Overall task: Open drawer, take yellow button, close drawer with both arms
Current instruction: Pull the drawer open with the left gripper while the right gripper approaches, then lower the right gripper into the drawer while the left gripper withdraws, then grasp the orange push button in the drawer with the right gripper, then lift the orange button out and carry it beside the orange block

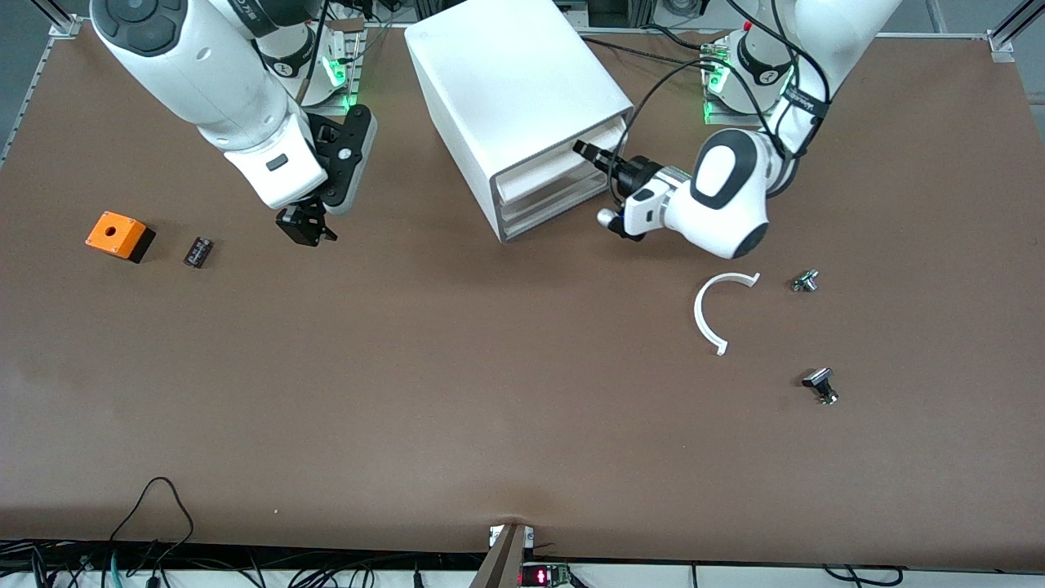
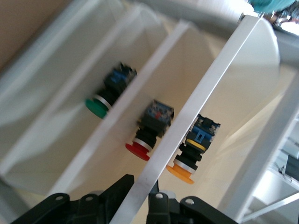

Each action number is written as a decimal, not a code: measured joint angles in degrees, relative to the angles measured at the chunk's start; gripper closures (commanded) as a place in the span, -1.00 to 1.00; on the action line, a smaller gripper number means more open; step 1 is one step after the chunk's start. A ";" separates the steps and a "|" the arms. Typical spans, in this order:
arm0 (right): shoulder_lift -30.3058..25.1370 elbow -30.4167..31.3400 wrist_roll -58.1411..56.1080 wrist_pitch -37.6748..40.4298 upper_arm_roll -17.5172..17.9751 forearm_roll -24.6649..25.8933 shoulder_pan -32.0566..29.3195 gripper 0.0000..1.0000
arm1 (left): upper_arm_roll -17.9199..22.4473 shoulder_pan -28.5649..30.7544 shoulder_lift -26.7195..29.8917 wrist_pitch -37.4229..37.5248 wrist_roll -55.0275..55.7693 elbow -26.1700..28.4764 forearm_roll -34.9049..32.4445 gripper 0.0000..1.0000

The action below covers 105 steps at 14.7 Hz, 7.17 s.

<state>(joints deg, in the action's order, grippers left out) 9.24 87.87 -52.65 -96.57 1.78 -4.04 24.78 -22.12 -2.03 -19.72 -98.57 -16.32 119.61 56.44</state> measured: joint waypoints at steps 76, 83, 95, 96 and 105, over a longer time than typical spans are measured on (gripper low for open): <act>32.08 -23.28 -10.03 -8.00 0.75 3.23 26.65 -0.43 | 17.02 12.06 19.97 -1.55 13.96 -22.64 -58.48 -1.00; 31.90 -23.51 -10.16 -8.68 0.76 4.22 27.28 0.29 | 16.85 12.05 19.97 -1.55 13.99 -22.64 -58.48 -1.00; 27.83 -24.17 -0.77 -8.49 -1.49 5.60 27.68 0.70 | 16.81 12.02 19.97 -1.54 14.01 -22.65 -58.48 -1.00; 26.78 -24.23 1.74 -8.49 -1.70 6.92 27.68 0.70 | 16.81 12.02 19.97 -1.54 14.01 -22.65 -58.48 -1.00; 23.12 -25.04 16.40 -8.47 -13.50 9.26 26.97 0.69 | 16.81 12.02 19.97 -1.54 14.01 -22.67 -58.48 -1.00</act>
<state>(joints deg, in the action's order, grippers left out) 32.36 62.83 -36.24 -105.04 -11.72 5.23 51.75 -5.31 9.99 0.25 -100.11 -2.31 96.95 -2.04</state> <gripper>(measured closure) 0.581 0.000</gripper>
